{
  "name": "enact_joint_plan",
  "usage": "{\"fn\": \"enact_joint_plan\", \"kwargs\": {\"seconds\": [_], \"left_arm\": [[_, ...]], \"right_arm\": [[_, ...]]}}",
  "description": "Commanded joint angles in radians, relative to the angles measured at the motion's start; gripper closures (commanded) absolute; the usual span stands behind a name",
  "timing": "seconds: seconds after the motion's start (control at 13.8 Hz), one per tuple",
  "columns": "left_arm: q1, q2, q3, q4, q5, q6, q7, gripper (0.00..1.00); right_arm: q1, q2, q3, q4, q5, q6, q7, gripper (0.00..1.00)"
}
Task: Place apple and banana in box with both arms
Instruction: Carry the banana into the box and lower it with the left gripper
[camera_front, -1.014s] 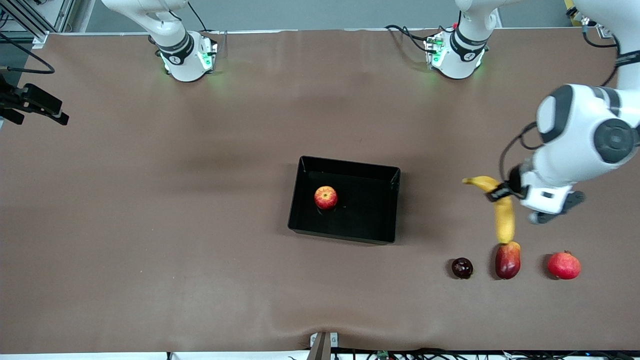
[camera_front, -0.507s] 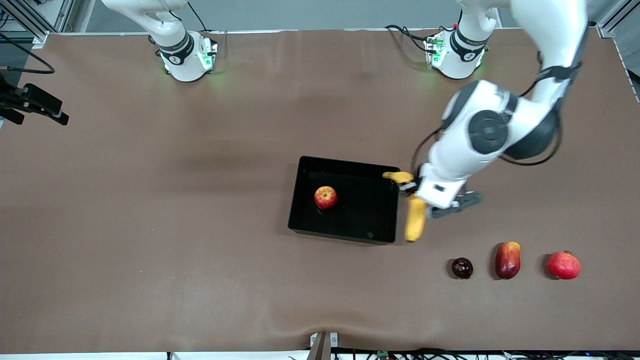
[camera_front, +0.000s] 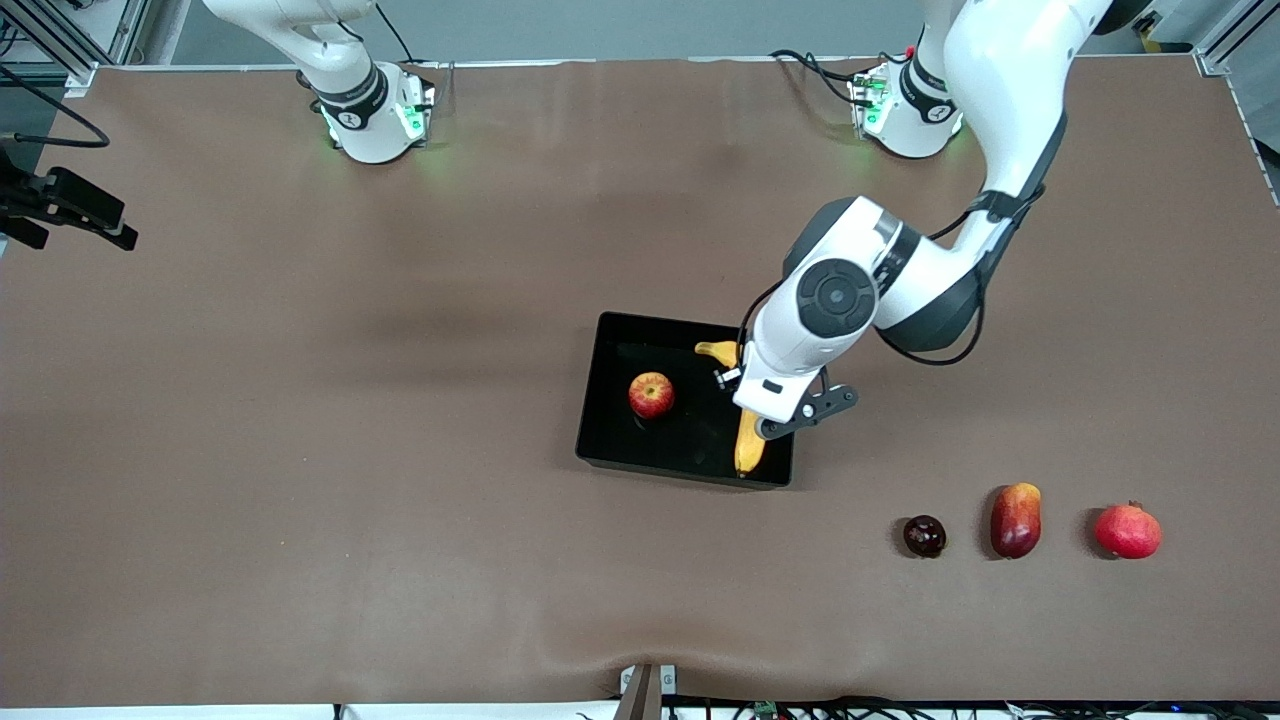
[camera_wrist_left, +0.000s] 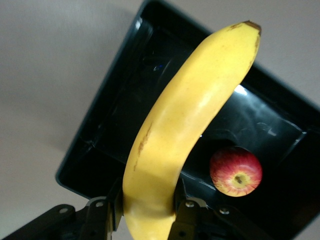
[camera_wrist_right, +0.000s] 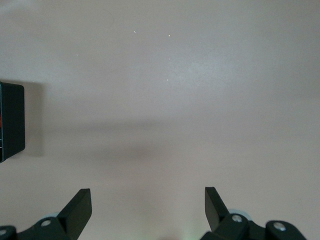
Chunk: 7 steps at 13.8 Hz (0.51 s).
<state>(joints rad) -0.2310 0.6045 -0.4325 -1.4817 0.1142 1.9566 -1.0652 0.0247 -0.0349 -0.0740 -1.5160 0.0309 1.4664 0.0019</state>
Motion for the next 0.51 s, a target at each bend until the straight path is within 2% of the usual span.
{"fn": "enact_joint_plan", "kwargs": {"seconds": [0.0, 0.22, 0.43], "left_arm": [[-0.041, 0.038, 0.006, 0.032, 0.054, -0.03, -0.138, 1.0], [-0.054, 0.066, 0.006, 0.017, 0.058, -0.03, -0.191, 1.0], [-0.056, 0.104, 0.006, 0.024, 0.113, -0.027, -0.196, 1.0]], "right_arm": [[-0.017, -0.005, 0.014, 0.002, -0.008, -0.006, 0.007, 0.0], [-0.017, -0.005, 0.014, 0.002, -0.006, -0.006, 0.007, 0.0], [-0.017, -0.005, 0.014, 0.002, -0.008, -0.006, 0.007, 0.0]]}}
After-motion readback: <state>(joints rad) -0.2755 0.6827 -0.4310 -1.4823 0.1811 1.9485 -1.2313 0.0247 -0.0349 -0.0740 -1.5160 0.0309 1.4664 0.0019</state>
